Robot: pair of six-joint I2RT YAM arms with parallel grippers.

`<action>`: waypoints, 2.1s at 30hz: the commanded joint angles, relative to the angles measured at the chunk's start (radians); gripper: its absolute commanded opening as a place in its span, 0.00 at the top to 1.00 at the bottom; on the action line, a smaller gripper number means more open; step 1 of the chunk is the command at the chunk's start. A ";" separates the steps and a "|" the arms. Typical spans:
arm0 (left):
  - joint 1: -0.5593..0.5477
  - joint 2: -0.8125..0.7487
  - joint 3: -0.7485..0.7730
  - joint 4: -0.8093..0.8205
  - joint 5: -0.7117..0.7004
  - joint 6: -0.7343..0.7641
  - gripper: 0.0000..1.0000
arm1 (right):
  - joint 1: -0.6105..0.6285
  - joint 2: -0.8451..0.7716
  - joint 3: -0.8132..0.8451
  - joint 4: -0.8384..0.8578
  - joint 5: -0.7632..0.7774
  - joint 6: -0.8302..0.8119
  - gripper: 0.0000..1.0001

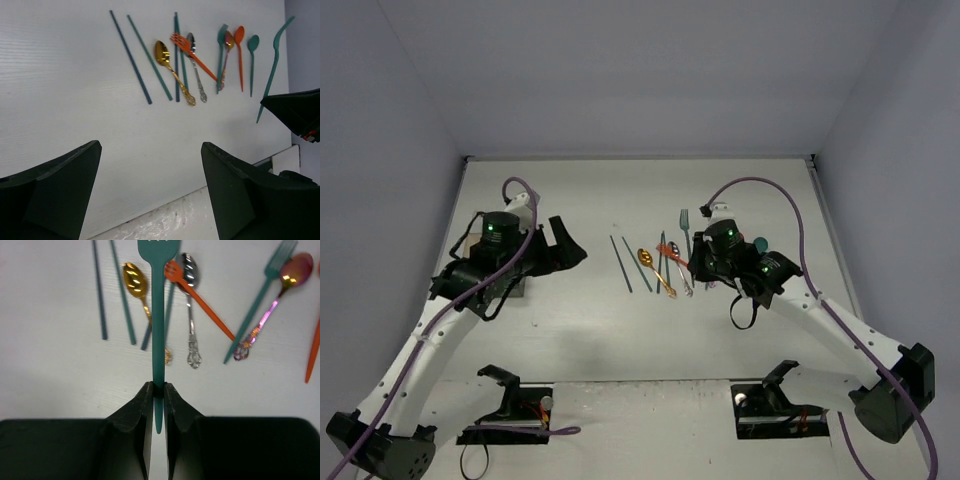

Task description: Sort the eating utensils into containers

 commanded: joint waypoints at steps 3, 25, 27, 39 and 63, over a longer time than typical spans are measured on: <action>-0.259 0.149 0.111 0.244 -0.162 -0.129 0.21 | 0.140 -0.006 0.151 0.031 -0.073 -0.109 1.00; -0.452 0.230 0.040 0.512 -0.363 -0.285 0.42 | 0.222 -0.023 0.174 0.098 -0.117 -0.100 1.00; -0.453 0.191 0.019 0.481 -0.397 -0.284 0.41 | 0.222 -0.021 0.176 0.098 -0.099 -0.097 1.00; -0.452 0.070 -0.076 0.523 -0.381 -0.241 0.41 | 0.222 0.020 0.199 0.098 -0.122 -0.101 1.00; -0.489 0.238 -0.036 0.684 -0.233 -0.177 0.87 | 0.222 0.052 0.230 0.098 -0.155 -0.087 1.00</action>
